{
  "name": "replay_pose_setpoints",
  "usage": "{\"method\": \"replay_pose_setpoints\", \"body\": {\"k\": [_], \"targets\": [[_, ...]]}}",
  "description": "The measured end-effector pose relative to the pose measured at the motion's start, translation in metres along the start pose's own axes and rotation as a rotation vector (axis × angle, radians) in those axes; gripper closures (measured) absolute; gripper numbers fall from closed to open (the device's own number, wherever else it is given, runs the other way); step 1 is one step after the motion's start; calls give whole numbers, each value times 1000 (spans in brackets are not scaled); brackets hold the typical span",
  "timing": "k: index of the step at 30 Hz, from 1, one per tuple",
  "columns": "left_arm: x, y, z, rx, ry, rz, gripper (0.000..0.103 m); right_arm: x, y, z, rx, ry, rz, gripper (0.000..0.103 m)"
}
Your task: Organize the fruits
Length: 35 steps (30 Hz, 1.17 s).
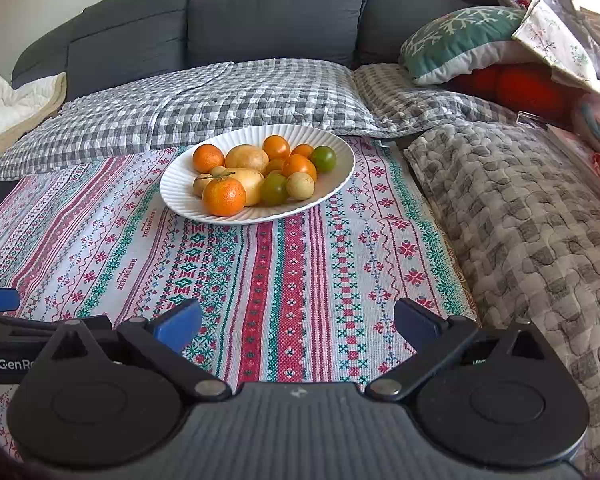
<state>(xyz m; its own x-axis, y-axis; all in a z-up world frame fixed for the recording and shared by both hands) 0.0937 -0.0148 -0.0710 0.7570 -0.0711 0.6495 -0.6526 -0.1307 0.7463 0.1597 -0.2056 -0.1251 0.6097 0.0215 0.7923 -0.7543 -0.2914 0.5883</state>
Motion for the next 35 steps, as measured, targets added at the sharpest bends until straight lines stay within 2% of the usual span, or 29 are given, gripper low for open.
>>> {"method": "replay_pose_setpoints", "body": {"k": [35], "targets": [[1, 1, 5, -5, -20, 11, 5, 1, 0, 3, -27, 10, 10, 0]]}}
Point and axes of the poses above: each gripper's, at about its wrist camera, not at the fingertips, and y roughly against the way its jaws point, z to its right, x to its top, the point moved 10 cm from there along -y, roughly the way its jaws point, and after that the axes turned 4 degrees about x, right-handed, at the moved point
